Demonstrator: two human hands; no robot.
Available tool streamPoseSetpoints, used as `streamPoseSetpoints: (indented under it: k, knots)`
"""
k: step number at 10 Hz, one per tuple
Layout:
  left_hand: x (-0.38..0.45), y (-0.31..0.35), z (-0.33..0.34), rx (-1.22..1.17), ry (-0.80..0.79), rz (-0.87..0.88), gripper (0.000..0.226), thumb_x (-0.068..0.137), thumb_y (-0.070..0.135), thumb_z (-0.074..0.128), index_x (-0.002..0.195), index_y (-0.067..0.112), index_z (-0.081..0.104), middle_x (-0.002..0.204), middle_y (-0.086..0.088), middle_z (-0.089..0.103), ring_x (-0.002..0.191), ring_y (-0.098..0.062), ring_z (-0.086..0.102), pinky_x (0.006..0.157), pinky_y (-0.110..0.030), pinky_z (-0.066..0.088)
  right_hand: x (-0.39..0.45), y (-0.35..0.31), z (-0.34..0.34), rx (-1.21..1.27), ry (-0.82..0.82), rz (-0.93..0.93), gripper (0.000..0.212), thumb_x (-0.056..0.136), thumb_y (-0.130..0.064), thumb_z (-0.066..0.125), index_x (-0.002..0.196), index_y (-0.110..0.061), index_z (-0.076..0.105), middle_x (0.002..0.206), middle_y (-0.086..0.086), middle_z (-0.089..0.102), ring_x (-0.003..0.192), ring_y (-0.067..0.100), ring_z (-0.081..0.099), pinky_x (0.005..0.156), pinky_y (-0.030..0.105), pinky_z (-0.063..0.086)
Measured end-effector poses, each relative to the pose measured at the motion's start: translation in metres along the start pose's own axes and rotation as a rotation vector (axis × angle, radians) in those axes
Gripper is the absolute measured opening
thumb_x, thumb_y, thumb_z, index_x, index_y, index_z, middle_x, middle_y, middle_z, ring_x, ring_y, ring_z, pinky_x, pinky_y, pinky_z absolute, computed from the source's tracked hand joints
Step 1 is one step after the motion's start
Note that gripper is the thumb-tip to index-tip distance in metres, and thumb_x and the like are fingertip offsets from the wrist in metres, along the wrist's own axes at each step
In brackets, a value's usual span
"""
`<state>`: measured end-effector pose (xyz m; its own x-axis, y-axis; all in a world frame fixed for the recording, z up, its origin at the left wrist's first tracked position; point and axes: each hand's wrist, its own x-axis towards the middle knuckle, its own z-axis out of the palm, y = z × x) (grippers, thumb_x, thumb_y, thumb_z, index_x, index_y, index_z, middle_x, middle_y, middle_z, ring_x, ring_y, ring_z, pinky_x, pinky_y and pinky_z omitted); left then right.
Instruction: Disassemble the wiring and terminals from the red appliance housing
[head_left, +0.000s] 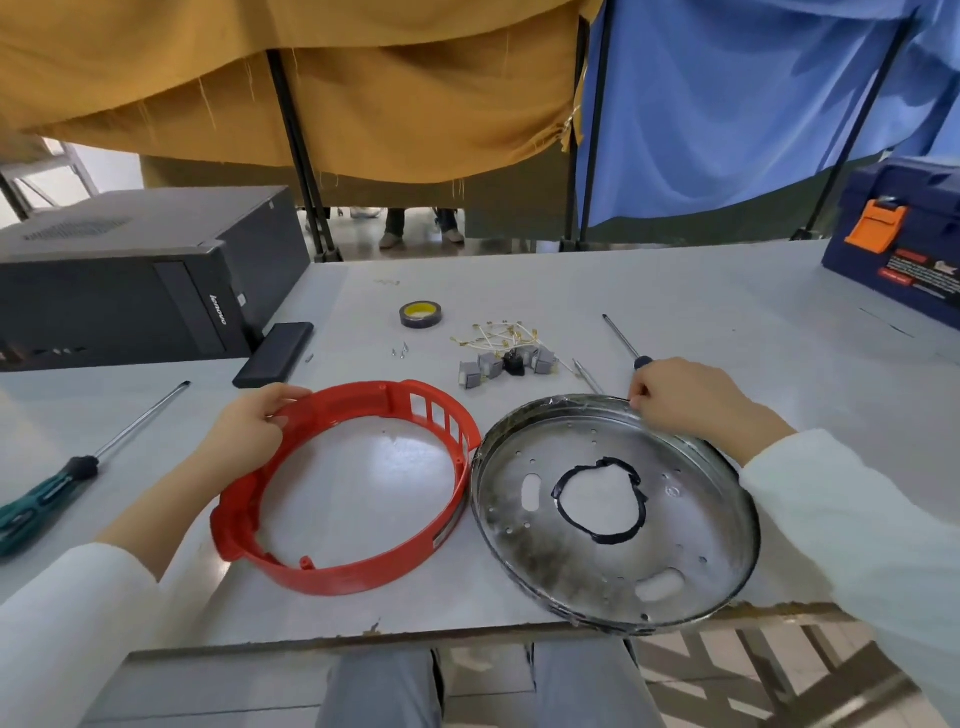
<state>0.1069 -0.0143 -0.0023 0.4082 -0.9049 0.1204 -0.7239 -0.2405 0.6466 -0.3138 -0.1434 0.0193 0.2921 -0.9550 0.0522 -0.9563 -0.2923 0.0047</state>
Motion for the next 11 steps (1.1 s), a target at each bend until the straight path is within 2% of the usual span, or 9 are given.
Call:
streamPoseSetpoints:
  k: [2,3,5,6,7,8,9,10,11]
  knots:
    - [0.011,0.008,0.013,-0.029,0.017,-0.015,0.046,0.088,-0.008,0.039,0.119,0.018,0.061,0.116,-0.005,0.064,0.093,-0.022,0.056,0.074,-0.028,0.041,0.030,-0.012,0.004,0.056,0.016,0.078,0.021,0.087,-0.012,0.049,0.098,-0.013,0.067,0.105,0.008,0.064,0.093,0.030,0.060,0.077,0.033,0.050]
    - [0.021,0.010,0.017,-0.041,0.048,-0.050,0.047,0.088,-0.007,0.038,0.118,0.020,0.061,0.119,-0.007,0.063,0.088,-0.023,0.057,0.063,-0.024,0.041,0.044,-0.010,0.004,0.079,0.014,0.121,0.022,0.086,-0.010,0.049,0.100,-0.011,0.066,0.106,0.008,0.064,0.094,0.030,0.060,0.078,0.033,0.050]
    - [0.036,0.015,0.024,-0.035,0.071,-0.069,0.047,0.087,-0.005,0.037,0.118,0.020,0.061,0.117,-0.007,0.063,0.072,-0.019,0.053,0.057,-0.026,0.039,0.061,-0.003,0.006,0.150,0.019,0.201,0.027,0.081,-0.004,0.049,0.100,-0.005,0.068,0.106,0.011,0.067,0.096,0.030,0.063,0.082,0.037,0.053]
    - [0.040,0.017,0.026,-0.043,0.069,-0.071,0.047,0.087,-0.006,0.037,0.119,0.018,0.061,0.118,-0.008,0.063,0.074,-0.021,0.053,0.061,-0.028,0.040,0.062,-0.003,0.007,0.167,0.022,0.221,0.026,0.081,-0.003,0.048,0.099,-0.005,0.068,0.105,0.012,0.066,0.096,0.031,0.062,0.082,0.038,0.053]
    - [0.041,0.016,0.027,-0.067,0.064,-0.080,0.043,0.089,-0.003,0.041,0.119,0.021,0.061,0.115,-0.005,0.065,0.068,-0.019,0.054,0.059,-0.027,0.042,0.063,-0.001,0.011,0.197,0.043,0.211,0.025,0.082,-0.003,0.048,0.097,-0.001,0.067,0.101,0.014,0.067,0.093,0.033,0.063,0.079,0.038,0.053]
    - [0.037,0.019,0.025,-0.093,0.058,-0.058,0.039,0.090,0.007,0.049,0.126,0.022,0.056,0.117,-0.001,0.065,0.084,-0.017,0.059,0.075,-0.030,0.045,0.059,-0.001,0.010,0.258,0.070,0.197,0.025,0.085,-0.003,0.045,0.099,0.003,0.065,0.098,0.019,0.067,0.088,0.034,0.064,0.078,0.038,0.052]
    - [0.031,0.023,0.021,-0.139,0.097,0.004,0.037,0.092,0.012,0.050,0.128,0.021,0.055,0.120,0.002,0.064,0.099,-0.013,0.058,0.086,-0.028,0.042,0.048,-0.001,0.011,0.324,0.123,0.163,0.032,0.088,-0.006,0.048,0.116,0.001,0.061,0.119,0.017,0.058,0.104,0.034,0.059,0.089,0.042,0.049]
    - [0.020,0.029,0.013,-0.149,0.146,0.049,0.029,0.094,0.016,0.048,0.121,0.023,0.059,0.119,0.006,0.064,0.103,-0.011,0.057,0.088,-0.025,0.039,0.027,-0.007,0.007,0.467,0.168,0.117,0.032,0.092,-0.012,0.049,0.122,-0.010,0.061,0.126,0.009,0.054,0.110,0.026,0.056,0.094,0.037,0.045]
    - [0.001,0.040,0.008,-0.129,0.262,0.133,0.026,0.096,0.017,0.046,0.115,0.023,0.063,0.115,0.010,0.064,0.100,-0.007,0.055,0.088,-0.022,0.038,-0.005,-0.011,-0.002,0.640,0.245,0.043,0.019,0.092,-0.014,0.053,0.105,-0.018,0.067,0.107,0.000,0.062,0.087,0.015,0.058,0.075,0.025,0.044]
